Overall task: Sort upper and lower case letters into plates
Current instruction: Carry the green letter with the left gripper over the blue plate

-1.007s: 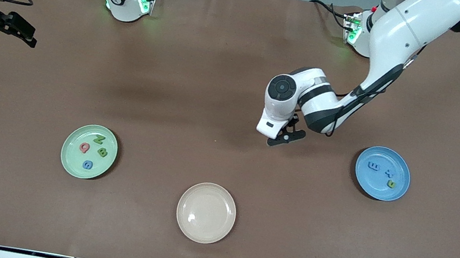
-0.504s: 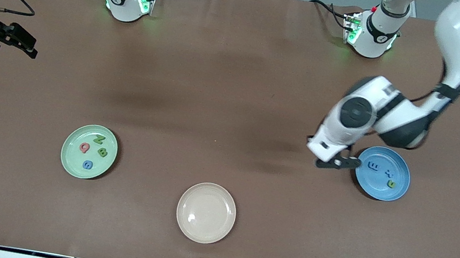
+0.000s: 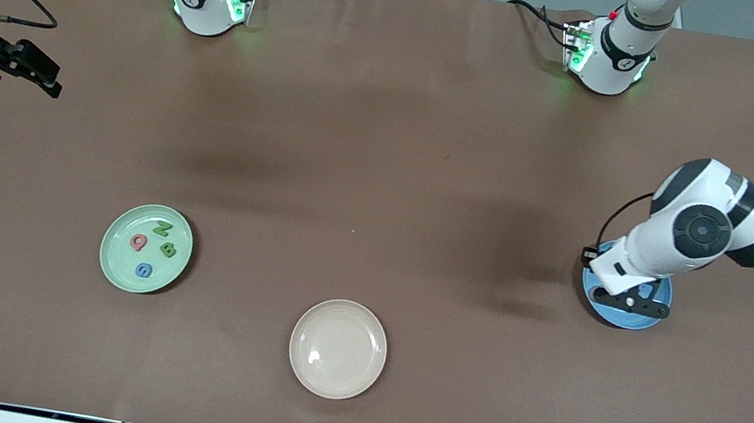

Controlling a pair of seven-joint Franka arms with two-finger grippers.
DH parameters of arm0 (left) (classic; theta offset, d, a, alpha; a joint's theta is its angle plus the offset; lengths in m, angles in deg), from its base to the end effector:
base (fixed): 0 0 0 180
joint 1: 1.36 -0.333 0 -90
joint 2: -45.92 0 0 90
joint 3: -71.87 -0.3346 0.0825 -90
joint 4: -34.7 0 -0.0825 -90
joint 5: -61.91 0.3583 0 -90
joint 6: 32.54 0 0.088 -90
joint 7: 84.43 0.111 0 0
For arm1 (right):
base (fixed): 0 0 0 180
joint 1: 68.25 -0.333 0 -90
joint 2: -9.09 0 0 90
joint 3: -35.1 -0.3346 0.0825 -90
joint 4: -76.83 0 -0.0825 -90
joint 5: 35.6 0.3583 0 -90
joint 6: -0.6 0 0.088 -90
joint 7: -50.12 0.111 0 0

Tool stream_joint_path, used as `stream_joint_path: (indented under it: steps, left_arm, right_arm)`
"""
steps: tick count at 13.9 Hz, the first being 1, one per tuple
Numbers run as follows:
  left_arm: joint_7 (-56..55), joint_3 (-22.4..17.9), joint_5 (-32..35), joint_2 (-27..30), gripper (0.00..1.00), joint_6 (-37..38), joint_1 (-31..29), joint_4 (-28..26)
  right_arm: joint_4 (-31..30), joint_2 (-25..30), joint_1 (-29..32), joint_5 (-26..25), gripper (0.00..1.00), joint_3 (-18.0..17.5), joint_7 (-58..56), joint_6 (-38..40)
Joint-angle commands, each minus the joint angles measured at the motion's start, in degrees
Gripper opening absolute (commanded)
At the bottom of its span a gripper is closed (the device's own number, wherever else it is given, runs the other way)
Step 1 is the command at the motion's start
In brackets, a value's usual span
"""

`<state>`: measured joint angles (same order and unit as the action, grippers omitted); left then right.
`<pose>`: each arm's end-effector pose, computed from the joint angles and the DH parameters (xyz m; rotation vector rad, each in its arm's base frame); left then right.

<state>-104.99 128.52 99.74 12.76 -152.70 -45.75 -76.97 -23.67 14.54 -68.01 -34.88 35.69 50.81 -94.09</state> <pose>0.5842 -0.0506 0.3131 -3.0376 0.2846 0.1102 0.5018 -0.0062 0.6130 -3.1278 0.0431 0.0098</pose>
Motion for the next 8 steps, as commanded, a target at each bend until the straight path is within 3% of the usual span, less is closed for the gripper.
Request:
stream_joint_path:
  steps: [1, 4, 8]
  left_arm:
    - [5.88, 0.65, 5.74, -3.48, 0.22, -4.89, -5.6, -1.8]
    - [6.06, -0.75, 14.0, -6.65, 0.22, -7.97, -5.79, -1.71]
    - [5.45, -4.26, 17.45, -9.29, 0.22, -12.27, -3.34, -1.1]
  right_arm:
    - [1.19, -0.36, -0.5, -0.1, 1.0, 0.28, -0.25, 0.55]
    - [1.1, -0.36, -0.33, -0.19, 1.0, 0.28, -0.43, 0.64]
    - [1.01, -0.36, -0.24, -0.11, 1.0, 0.28, -0.61, 0.72]
